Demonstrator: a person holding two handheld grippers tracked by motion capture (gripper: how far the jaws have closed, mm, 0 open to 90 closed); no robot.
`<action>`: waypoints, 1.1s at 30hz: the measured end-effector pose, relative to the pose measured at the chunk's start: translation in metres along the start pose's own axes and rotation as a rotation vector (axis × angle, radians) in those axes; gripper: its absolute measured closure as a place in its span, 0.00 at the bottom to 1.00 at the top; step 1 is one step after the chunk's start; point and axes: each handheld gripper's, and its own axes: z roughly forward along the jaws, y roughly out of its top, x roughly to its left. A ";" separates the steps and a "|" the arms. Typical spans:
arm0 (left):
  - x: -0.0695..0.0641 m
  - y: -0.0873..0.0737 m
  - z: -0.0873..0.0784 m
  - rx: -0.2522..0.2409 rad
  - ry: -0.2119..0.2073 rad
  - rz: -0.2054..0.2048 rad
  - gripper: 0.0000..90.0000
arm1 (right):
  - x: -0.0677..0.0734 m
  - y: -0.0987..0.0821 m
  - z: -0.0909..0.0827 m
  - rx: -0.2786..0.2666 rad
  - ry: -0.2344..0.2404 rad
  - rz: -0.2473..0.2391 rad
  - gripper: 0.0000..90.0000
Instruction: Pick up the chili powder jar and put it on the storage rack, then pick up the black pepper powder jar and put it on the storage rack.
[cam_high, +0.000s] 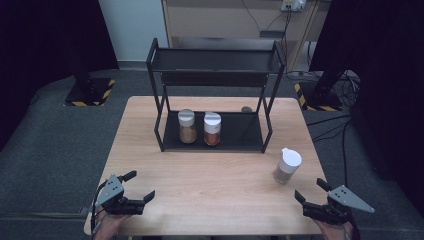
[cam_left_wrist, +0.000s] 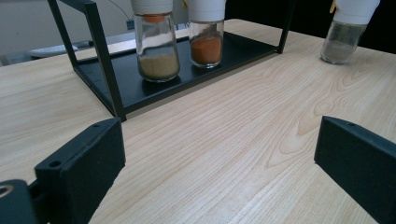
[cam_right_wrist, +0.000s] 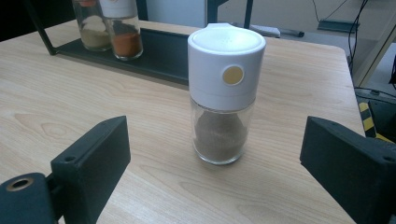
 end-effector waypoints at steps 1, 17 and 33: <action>0.000 0.000 0.000 -0.001 0.000 0.000 0.01 | 0.000 0.000 0.000 0.000 -0.001 0.000 0.10; 0.000 0.000 0.000 0.001 0.001 -0.003 0.01 | -0.001 0.004 -0.006 -0.026 0.001 0.008 0.09; -0.001 0.000 0.000 0.005 0.008 -0.002 0.01 | -0.009 0.034 -0.014 -0.028 0.041 -0.008 0.09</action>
